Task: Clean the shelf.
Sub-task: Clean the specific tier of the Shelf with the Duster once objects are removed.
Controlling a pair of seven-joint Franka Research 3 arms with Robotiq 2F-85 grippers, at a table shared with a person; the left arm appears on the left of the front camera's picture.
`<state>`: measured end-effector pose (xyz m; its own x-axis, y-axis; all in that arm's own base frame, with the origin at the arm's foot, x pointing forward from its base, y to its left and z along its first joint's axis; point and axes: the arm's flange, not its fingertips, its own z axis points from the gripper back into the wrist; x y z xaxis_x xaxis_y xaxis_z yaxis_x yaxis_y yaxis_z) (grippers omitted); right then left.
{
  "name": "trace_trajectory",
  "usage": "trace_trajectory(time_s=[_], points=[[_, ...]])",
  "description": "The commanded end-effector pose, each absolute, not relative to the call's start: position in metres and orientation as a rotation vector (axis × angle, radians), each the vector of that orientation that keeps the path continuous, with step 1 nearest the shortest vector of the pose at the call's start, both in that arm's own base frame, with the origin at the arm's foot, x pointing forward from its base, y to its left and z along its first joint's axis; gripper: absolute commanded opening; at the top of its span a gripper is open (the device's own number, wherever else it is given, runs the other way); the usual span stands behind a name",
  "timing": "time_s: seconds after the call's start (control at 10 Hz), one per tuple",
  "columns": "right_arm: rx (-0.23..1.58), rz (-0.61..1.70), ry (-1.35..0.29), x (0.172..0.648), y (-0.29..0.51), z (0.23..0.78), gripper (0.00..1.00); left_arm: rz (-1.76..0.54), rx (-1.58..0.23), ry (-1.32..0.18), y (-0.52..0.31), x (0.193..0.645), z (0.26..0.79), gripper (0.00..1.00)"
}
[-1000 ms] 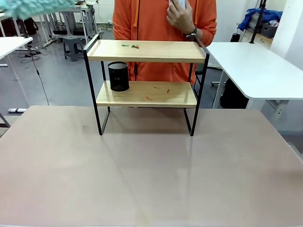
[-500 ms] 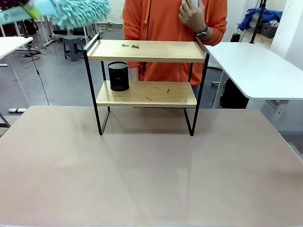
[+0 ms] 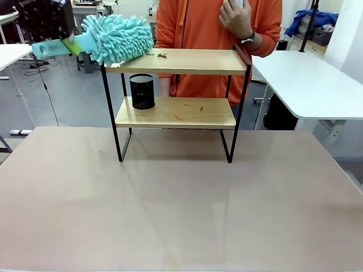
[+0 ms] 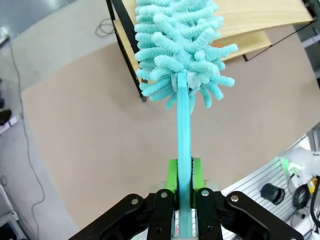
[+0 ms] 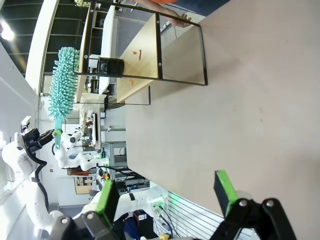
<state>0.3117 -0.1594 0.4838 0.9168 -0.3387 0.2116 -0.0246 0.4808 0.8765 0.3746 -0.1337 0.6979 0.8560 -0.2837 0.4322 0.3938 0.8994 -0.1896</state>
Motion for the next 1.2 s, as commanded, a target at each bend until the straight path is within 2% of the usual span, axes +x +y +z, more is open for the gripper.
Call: trace_trajectory(time_s=[0.0, 0.2, 0.3, 0.6, 0.7, 0.8, 0.9, 1.0, 1.1], points=[[1.076, -0.181, -0.412, 0.315, -0.159, 0.485, 1.00, -0.338, -0.255, -0.409, -0.139, 0.376, 0.697, 0.12], [1.076, -0.181, -0.412, 0.315, -0.159, 0.485, 1.00, -0.375, -0.273, -0.370, -0.146, 0.378, 0.691, 0.12], [1.076, -0.181, -0.412, 0.315, -0.159, 0.485, 1.00, -0.468, -0.378, -0.289, -0.146, 0.374, 0.693, 0.12], [1.076, -0.181, -0.412, 0.315, -0.159, 0.485, 1.00, -0.644, -0.459, -0.234, -0.140, 0.355, 0.702, 0.12], [1.076, -0.181, -0.412, 0.315, -0.159, 0.485, 1.00, -0.831, -0.475, -0.145, -0.137, 0.346, 0.703, 0.12], [1.076, -0.181, -0.412, 0.315, -0.159, 0.485, 1.00, -1.056, -0.580, -0.021, -0.127, 0.338, 0.708, 0.12], [1.076, -0.181, -0.412, 0.315, -0.159, 0.485, 1.00, -1.188, -0.714, 0.047, -0.114, 0.334, 0.715, 0.12], [1.076, -0.181, -0.412, 0.315, -0.159, 0.485, 1.00, -1.234, -0.817, 0.068, -0.102, 0.331, 0.722, 0.12], [1.076, -0.181, -0.412, 0.315, -0.159, 0.485, 1.00, -1.191, -0.791, 0.010, -0.095, 0.331, 0.724, 0.12]])
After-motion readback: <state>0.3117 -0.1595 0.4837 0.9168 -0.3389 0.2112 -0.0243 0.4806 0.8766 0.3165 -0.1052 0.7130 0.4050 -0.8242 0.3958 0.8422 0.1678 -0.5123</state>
